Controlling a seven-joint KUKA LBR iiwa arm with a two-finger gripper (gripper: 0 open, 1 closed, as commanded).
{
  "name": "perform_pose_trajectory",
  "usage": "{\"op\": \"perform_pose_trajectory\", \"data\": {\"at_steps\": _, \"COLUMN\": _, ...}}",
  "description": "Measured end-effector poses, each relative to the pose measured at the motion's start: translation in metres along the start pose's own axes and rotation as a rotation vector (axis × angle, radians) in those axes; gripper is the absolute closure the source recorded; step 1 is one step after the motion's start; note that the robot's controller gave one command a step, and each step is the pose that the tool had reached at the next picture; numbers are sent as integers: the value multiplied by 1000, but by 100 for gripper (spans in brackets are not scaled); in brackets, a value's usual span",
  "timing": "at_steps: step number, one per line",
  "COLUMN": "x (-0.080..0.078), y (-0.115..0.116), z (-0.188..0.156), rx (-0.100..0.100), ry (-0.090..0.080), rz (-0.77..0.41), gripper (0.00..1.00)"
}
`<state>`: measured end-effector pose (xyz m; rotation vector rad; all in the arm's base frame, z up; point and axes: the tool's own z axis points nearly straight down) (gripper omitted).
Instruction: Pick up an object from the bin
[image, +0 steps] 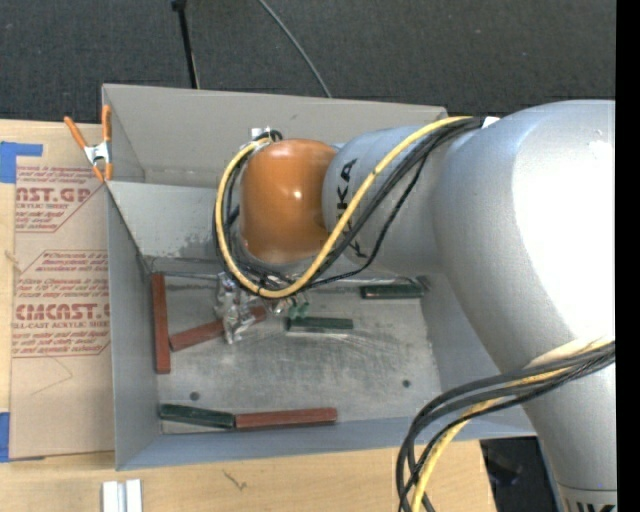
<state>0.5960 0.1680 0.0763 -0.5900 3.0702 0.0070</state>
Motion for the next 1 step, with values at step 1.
{"op": "perform_pose_trajectory", "data": {"at_steps": 1, "x": 22, "y": 20, "z": -139, "rx": 1, "ry": 12, "rz": -2, "gripper": 100}}
